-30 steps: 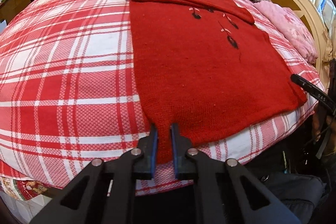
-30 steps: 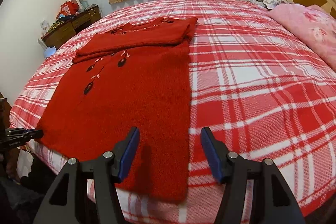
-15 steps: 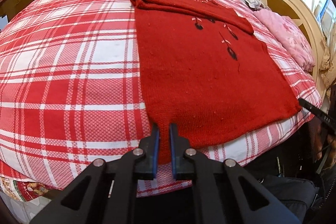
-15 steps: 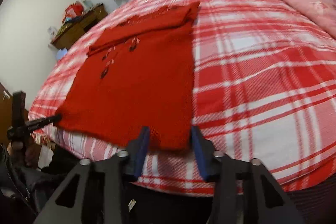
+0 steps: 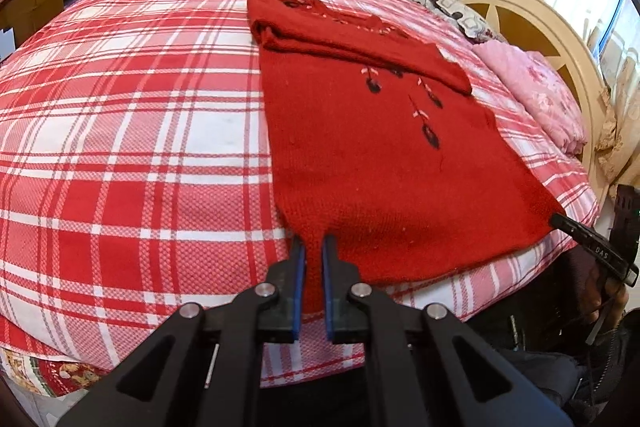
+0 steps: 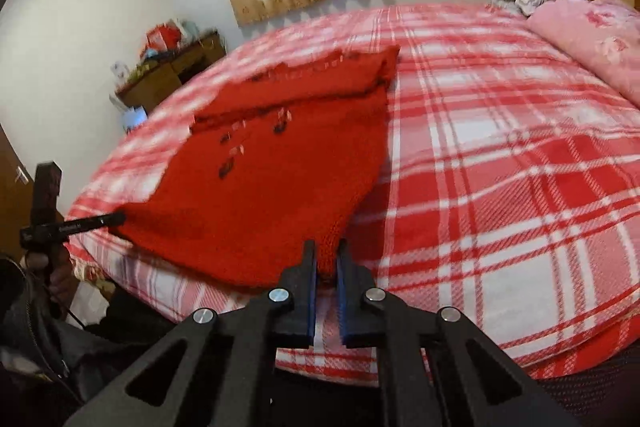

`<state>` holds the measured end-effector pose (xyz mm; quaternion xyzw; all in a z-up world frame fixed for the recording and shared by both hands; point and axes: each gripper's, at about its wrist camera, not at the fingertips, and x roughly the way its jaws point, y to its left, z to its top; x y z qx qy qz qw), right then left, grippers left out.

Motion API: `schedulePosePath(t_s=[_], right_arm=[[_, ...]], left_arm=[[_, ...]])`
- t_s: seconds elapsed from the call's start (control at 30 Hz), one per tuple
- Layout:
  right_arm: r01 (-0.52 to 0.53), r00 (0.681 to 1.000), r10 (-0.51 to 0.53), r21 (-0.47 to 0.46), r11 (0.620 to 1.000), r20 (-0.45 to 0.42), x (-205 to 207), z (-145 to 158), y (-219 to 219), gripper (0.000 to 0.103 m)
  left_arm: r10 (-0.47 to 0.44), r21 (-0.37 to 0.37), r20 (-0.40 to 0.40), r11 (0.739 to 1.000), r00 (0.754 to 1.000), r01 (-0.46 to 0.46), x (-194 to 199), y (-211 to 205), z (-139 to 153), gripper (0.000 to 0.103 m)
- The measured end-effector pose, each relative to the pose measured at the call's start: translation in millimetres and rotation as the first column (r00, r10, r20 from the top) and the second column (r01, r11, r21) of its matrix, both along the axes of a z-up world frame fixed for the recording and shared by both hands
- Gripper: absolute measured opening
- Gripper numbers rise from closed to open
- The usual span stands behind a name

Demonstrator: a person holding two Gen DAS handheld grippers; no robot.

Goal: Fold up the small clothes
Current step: 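Lift the hem with the left gripper and fold it up over the collar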

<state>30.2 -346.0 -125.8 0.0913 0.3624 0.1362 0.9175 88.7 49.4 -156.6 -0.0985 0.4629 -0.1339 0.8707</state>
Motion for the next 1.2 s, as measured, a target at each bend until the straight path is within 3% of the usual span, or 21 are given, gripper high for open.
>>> schedulePosePath(t_s=[0.4, 0.63, 0.87, 1.2], right_arm=[[0.057, 0.994, -0.057, -0.005, 0.998, 0.097, 14, 28, 3, 0.007], [0.073, 0.981, -0.072, 0.000, 0.997, 0.179, 37, 59, 1, 0.007], [0.071, 0.967, -0.063, -0.022, 0.997, 0.247, 66, 90, 8, 0.007], [0.074, 0.955, -0.062, -0.031, 0.997, 0.289, 113, 118, 16, 0.007]], left_arm=[[-0.023, -0.059, 0.048, 0.998, 0.999, 0.026, 17, 4, 18, 0.008], [-0.040, -0.063, 0.114, 0.997, 0.993, 0.047, 31, 2, 44, 0.008], [-0.009, -0.056, 0.181, 0.998, 0.983, 0.019, 55, 12, 68, 0.008], [0.030, -0.083, 0.208, 0.996, 0.978, -0.013, 94, 20, 86, 0.008]])
